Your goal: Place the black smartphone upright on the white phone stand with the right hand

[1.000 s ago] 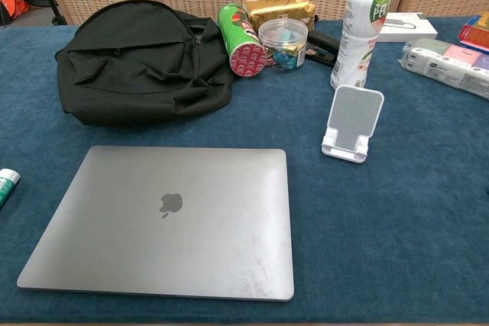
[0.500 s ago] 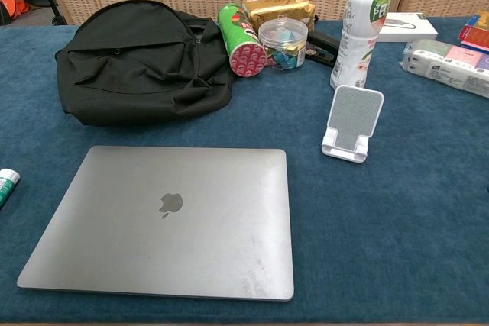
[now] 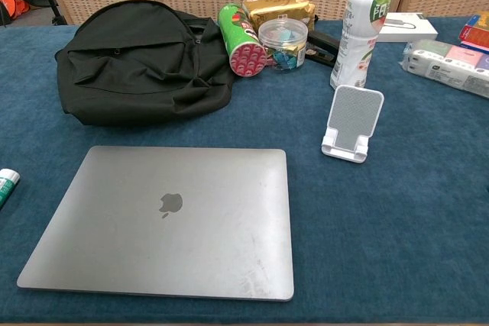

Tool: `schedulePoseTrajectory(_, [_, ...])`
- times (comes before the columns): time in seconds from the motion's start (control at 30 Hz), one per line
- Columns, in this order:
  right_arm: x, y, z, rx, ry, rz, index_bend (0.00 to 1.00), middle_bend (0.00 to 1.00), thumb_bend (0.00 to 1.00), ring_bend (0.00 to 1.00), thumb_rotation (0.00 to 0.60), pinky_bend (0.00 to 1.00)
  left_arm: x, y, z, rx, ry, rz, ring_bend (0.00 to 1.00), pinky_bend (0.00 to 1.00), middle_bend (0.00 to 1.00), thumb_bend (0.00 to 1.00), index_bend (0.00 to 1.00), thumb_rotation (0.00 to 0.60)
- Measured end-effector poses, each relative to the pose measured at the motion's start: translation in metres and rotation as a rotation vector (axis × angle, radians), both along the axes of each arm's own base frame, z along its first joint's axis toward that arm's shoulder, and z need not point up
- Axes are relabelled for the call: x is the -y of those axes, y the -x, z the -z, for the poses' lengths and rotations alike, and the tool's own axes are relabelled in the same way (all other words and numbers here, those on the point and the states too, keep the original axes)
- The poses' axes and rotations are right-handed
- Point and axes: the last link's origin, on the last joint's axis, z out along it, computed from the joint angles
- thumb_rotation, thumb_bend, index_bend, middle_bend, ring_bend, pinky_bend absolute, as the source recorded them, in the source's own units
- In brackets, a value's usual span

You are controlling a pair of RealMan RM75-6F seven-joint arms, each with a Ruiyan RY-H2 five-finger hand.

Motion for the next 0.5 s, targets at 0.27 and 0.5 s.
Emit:
schedulePoseTrajectory(0.27, [-0.004,0.009,0.013,-0.004,-0.027,0.003,0.18,0.00,0.00,0.00,0.600,0.00,0.000,0.000,0.001,-0.002,0.001,0.001,0.00,0.00,0.00,0.00,0.00,0.600])
schedulePoseTrajectory(0.5, [0.001,0.009,0.023,0.028,-0.015,-0.018,0.18,0.00,0.00,0.00,0.600,0.00,0.000,0.000,0.001,-0.004,0.002,-0.003,0.00,0.00,0.00,0.00,0.00,0.600])
